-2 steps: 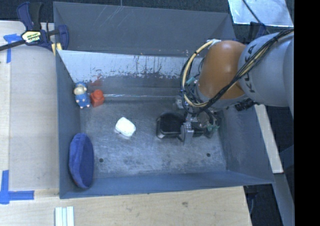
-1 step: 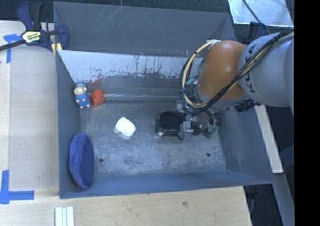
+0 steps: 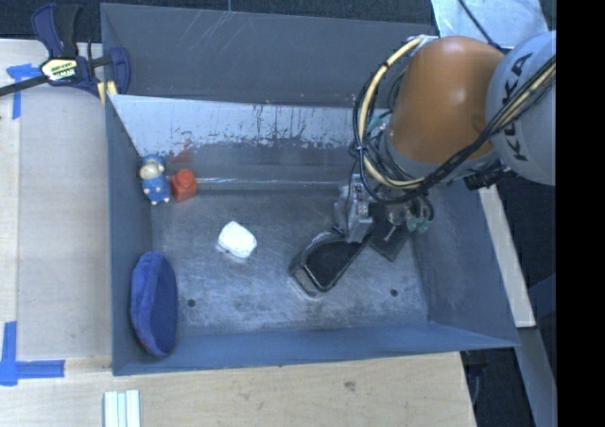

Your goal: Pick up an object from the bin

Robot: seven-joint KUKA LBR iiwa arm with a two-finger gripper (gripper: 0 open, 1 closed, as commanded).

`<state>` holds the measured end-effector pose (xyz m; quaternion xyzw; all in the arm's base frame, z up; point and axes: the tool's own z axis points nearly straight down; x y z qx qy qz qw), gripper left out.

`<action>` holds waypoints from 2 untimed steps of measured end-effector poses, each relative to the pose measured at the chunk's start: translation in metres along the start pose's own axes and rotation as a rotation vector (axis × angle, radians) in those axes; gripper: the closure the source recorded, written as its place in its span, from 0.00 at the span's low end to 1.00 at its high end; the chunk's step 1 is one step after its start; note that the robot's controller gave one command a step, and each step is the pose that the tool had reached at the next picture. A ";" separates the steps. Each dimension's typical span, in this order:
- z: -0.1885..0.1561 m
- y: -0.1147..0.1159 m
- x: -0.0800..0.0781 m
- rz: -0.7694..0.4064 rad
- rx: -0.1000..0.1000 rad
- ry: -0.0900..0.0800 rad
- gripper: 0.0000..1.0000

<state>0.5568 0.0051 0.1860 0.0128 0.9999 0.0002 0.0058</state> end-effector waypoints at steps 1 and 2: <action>0.043 -0.040 0.030 -0.648 -0.003 0.012 1.00; 0.042 -0.039 0.029 -0.648 -0.003 0.010 0.00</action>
Offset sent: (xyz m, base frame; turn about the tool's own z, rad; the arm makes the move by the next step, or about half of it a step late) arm -0.0304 -0.0380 -0.0425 -0.6507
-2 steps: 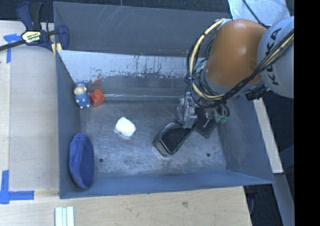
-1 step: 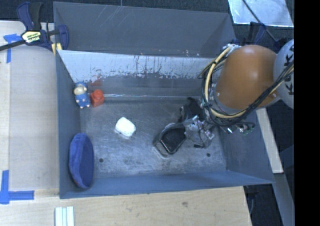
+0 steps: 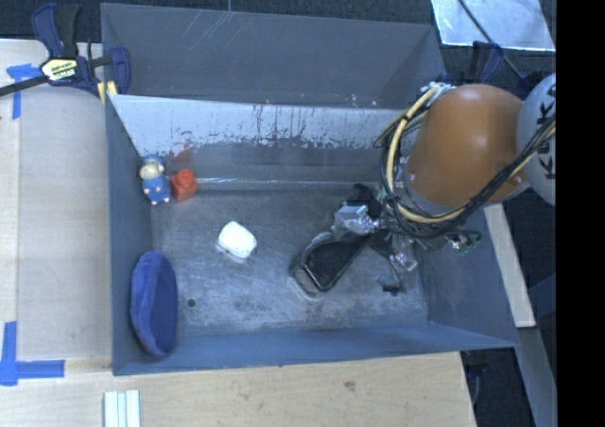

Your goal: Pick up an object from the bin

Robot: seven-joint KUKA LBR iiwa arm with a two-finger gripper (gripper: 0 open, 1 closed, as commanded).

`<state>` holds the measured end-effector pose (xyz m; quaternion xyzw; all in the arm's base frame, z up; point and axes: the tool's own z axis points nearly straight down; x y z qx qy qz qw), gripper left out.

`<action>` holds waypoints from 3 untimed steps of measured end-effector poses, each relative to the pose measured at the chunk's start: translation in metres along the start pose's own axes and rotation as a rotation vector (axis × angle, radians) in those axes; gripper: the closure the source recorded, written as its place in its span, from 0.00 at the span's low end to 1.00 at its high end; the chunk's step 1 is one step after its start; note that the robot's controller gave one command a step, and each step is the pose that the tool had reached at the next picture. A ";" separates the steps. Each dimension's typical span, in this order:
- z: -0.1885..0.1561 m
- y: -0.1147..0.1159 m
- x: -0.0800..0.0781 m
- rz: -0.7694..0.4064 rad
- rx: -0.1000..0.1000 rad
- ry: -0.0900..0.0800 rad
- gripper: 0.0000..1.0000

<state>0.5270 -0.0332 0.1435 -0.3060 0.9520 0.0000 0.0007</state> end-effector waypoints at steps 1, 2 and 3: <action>0.068 -0.023 -0.047 -0.009 0.000 -0.002 0.00; 0.064 -0.024 -0.046 -0.007 0.002 -0.001 1.00; -0.082 -0.022 -0.033 -0.017 0.004 -0.003 1.00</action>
Offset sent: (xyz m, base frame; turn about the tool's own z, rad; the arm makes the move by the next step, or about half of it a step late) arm 0.0505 0.0085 -0.0642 -0.0115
